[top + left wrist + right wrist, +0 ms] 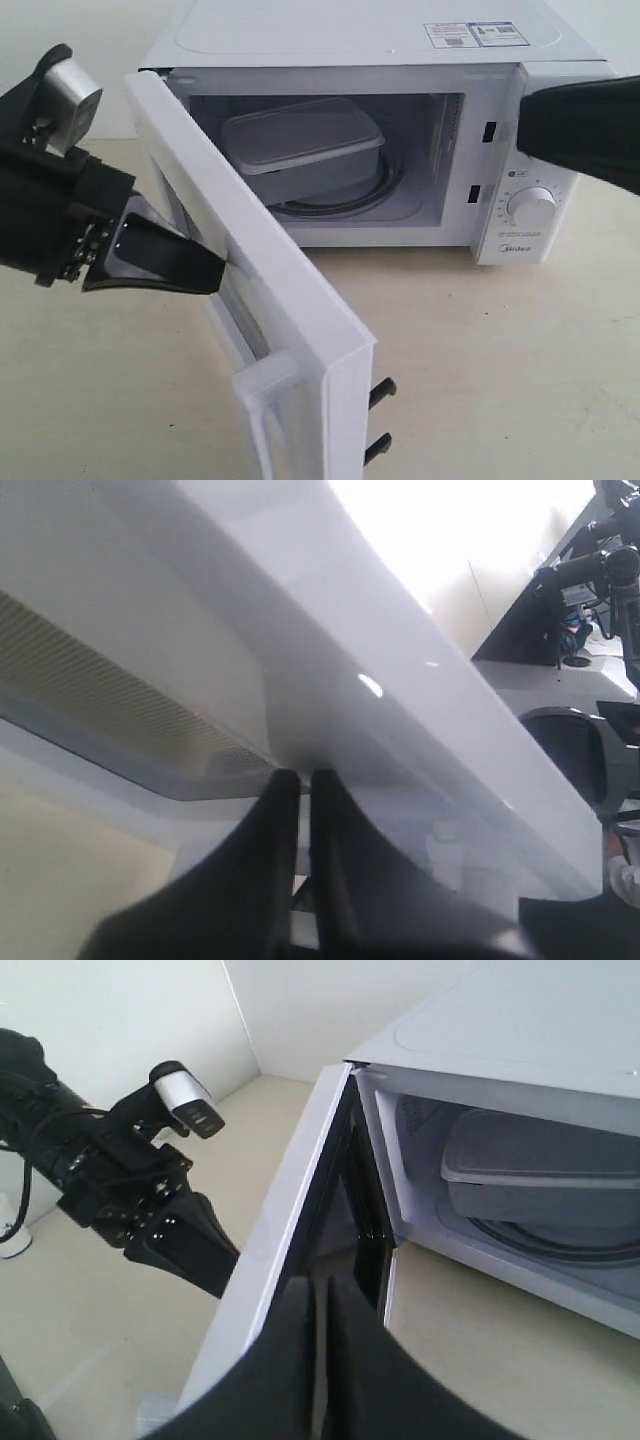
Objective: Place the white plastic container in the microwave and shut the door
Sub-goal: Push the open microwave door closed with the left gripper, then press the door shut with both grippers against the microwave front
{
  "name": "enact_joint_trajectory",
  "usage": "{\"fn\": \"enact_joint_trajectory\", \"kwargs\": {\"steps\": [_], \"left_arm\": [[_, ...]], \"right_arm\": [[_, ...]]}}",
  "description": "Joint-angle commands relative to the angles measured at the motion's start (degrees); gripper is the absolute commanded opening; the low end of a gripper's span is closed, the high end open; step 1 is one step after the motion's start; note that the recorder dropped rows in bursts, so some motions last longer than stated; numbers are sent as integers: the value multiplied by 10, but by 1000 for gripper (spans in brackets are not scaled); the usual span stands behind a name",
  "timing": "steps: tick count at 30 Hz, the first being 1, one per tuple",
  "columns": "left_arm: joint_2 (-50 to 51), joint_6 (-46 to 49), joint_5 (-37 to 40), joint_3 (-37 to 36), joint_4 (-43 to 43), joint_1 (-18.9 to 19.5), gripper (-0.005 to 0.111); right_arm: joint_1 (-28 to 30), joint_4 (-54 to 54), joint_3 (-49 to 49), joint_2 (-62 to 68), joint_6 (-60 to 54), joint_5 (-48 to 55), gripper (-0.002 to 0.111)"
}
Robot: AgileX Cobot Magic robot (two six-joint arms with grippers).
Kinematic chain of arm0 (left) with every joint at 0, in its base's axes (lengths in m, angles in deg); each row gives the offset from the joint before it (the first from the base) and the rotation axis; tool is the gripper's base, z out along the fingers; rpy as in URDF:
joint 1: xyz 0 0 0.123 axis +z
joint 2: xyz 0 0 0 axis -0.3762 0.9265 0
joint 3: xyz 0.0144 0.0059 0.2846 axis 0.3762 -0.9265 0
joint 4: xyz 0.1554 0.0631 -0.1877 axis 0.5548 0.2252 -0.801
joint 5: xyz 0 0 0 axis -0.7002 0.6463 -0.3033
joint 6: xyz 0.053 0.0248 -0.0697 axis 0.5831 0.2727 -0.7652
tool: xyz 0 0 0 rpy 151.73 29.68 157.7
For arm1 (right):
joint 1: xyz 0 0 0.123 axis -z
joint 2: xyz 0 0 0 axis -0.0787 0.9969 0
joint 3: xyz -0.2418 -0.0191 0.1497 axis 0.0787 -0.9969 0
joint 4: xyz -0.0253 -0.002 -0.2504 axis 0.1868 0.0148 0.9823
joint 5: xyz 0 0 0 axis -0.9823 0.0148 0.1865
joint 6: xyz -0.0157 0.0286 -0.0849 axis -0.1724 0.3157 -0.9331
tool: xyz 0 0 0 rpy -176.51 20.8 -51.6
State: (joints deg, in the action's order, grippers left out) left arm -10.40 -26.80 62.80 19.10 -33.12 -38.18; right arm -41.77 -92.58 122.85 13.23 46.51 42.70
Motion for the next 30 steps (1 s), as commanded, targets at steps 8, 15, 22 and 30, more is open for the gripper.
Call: {"fn": "enact_joint_trajectory", "kwargs": {"steps": [8,15,22,30], "left_arm": [[84,6,-55,91,-20,-63,4],[116,6,-77,135,-25,-79,4],[125,6,-79,168,-41,-79,4],[125,18,-41,180,-43,-79,4]], "right_arm": [[1,11,4,-5,6,16,0],[1,65,4,-5,55,21,0],[1,138,4,-5,124,44,0],[1,163,4,-4,150,57,0]]}}
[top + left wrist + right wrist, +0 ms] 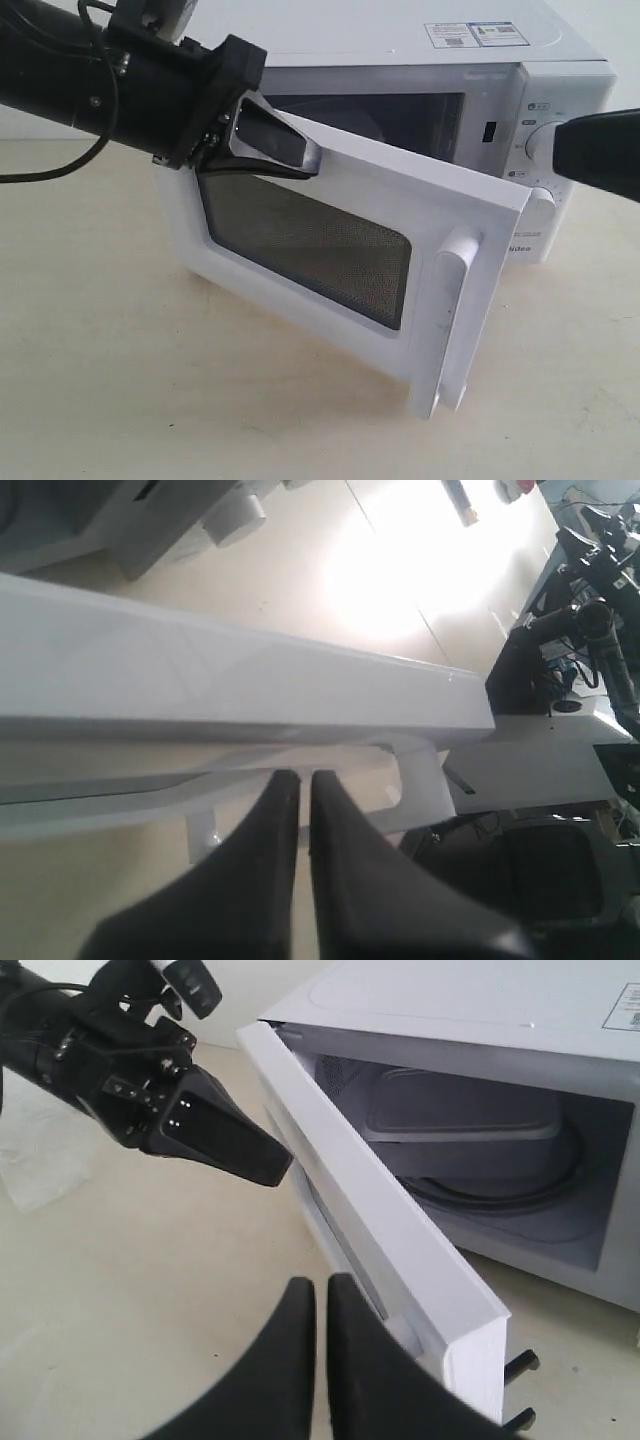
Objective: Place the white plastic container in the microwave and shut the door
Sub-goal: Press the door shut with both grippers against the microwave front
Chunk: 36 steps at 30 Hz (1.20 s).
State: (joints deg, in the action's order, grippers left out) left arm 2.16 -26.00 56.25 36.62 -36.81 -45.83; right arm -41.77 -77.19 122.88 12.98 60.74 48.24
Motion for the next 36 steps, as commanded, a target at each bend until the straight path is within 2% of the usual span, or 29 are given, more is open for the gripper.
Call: {"fn": "enact_joint_trajectory", "kwargs": {"steps": [1,8,12,16,24,30,36], "left_arm": [[0,15,30,4,-5,-3,4],[-11,17,30,4,24,-3,4],[-6,19,-20,4,26,-3,4],[8,28,-33,4,24,-3,4],[34,37,-89,12,19,-3,4],[56,37,-104,36,1,-3,4],[59,31,-82,59,1,-3,4]], "right_arm": [[1,8,3,-1,8,2,0],[1,-29,-24,51,13,-38,0],[1,-28,-25,70,13,-66,0],[1,-29,-25,70,18,-95,0],[1,-29,-25,70,18,-92,0],[1,-29,-25,70,18,-94,0],[1,-22,-25,79,18,-132,0]]}}
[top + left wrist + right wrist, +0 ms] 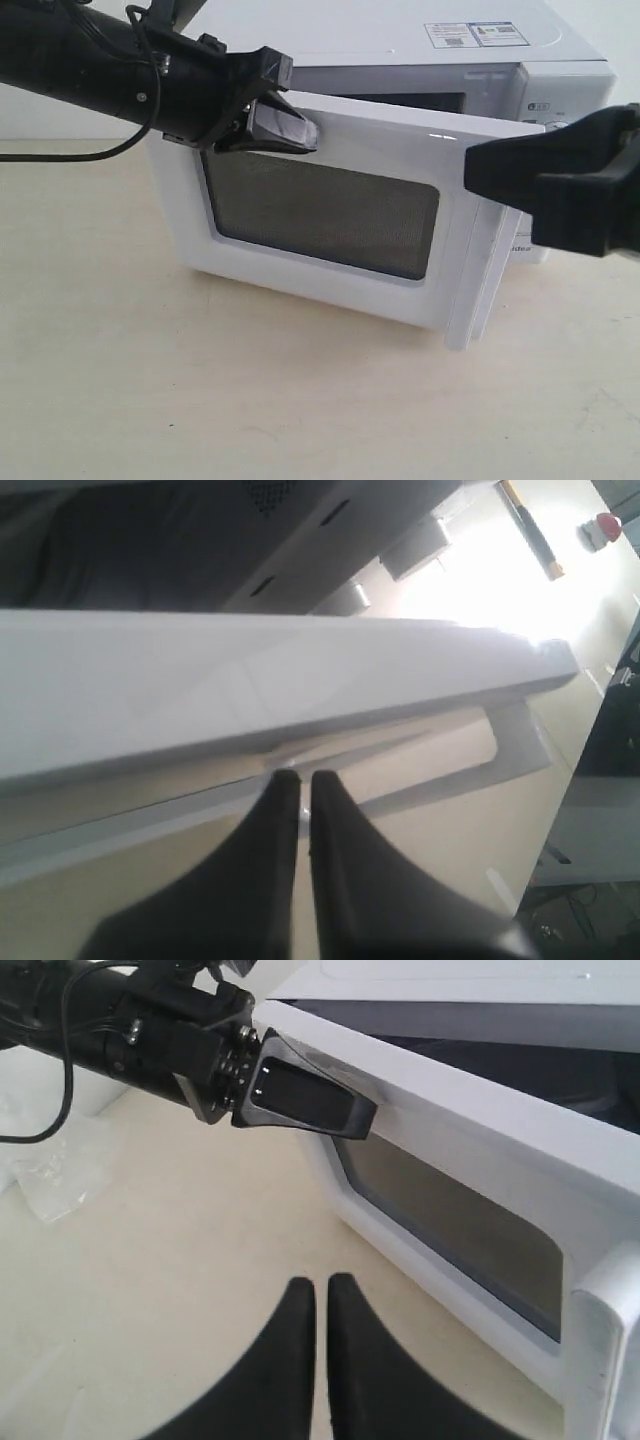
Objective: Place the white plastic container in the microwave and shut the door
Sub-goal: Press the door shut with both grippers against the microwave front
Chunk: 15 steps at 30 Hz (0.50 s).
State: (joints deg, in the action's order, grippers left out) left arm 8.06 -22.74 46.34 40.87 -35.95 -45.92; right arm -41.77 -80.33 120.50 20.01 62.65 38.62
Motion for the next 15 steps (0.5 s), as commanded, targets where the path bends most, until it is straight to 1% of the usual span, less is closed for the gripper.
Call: {"fn": "enact_joint_trajectory", "kwargs": {"steps": [1,3,5,7,9,12,15], "left_arm": [[0,-5,26,19,-6,-2,4],[-2,-5,51,20,-6,-2,4],[-6,-5,66,20,13,-2,4],[-13,-13,75,20,50,-2,4],[-25,-50,85,20,103,-2,4],[-54,-94,98,17,175,-2,4],[-94,-124,97,7,213,-2,4]], "right_arm": [[1,9,-1,16,0,-47,0],[1,9,-1,38,1,-72,0],[1,10,-1,65,1,-95,0],[1,18,-1,94,-3,-120,0],[5,30,-1,124,-3,-150,0],[35,30,-1,159,-3,-174,0],[85,29,-1,184,3,-189,0]]}}
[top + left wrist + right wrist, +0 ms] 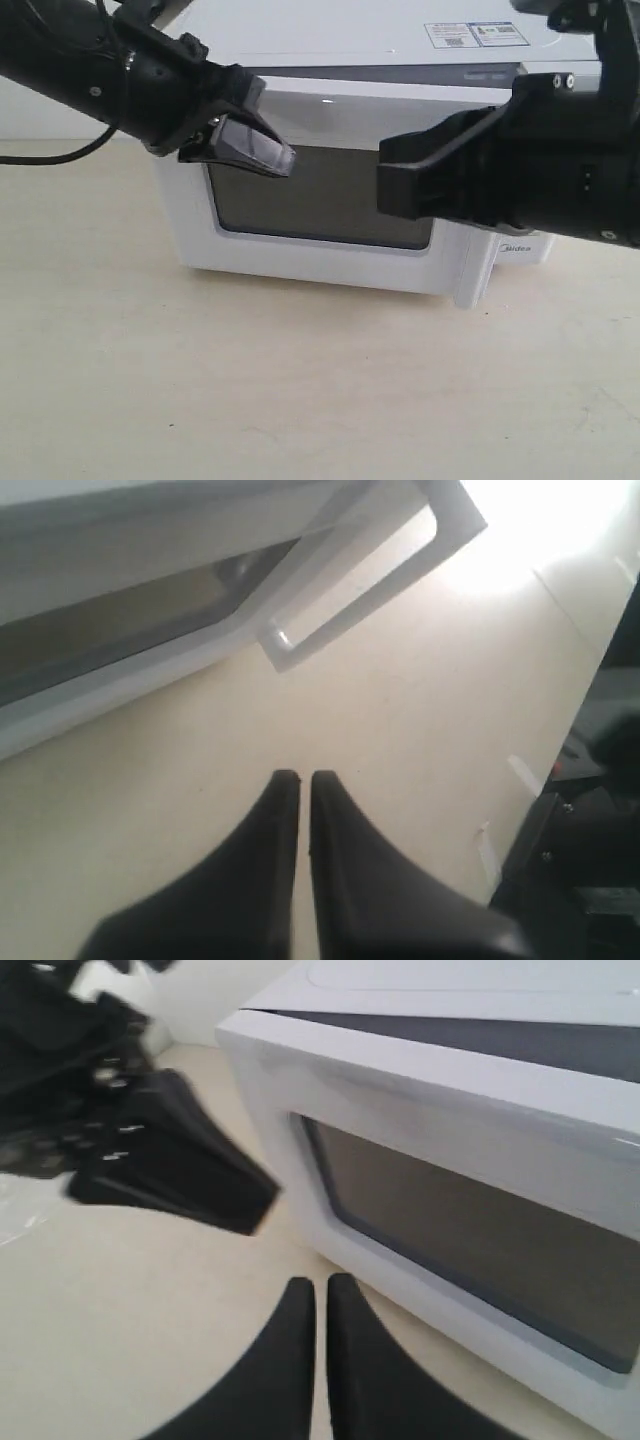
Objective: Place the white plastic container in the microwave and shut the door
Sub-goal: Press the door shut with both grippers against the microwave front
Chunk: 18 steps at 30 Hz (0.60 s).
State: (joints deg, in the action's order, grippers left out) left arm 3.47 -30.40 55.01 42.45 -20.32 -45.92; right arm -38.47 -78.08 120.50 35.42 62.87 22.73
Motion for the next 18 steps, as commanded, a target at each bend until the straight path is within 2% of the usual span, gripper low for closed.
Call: {"fn": "enact_joint_trajectory", "kwargs": {"steps": [1,3,9,18], "left_arm": [[-65,-54,7,-15,65,-2,4],[-93,-63,-3,-25,71,-2,4],[-159,-70,-6,-40,71,-2,4],[-197,-83,18,-44,71,-2,4]], "right_arm": [[66,5,-1,33,1,-38,0],[85,-4,-1,37,2,-60,0],[88,-10,-1,61,-6,-96,0],[93,-20,-1,129,-21,-145,0]]}}
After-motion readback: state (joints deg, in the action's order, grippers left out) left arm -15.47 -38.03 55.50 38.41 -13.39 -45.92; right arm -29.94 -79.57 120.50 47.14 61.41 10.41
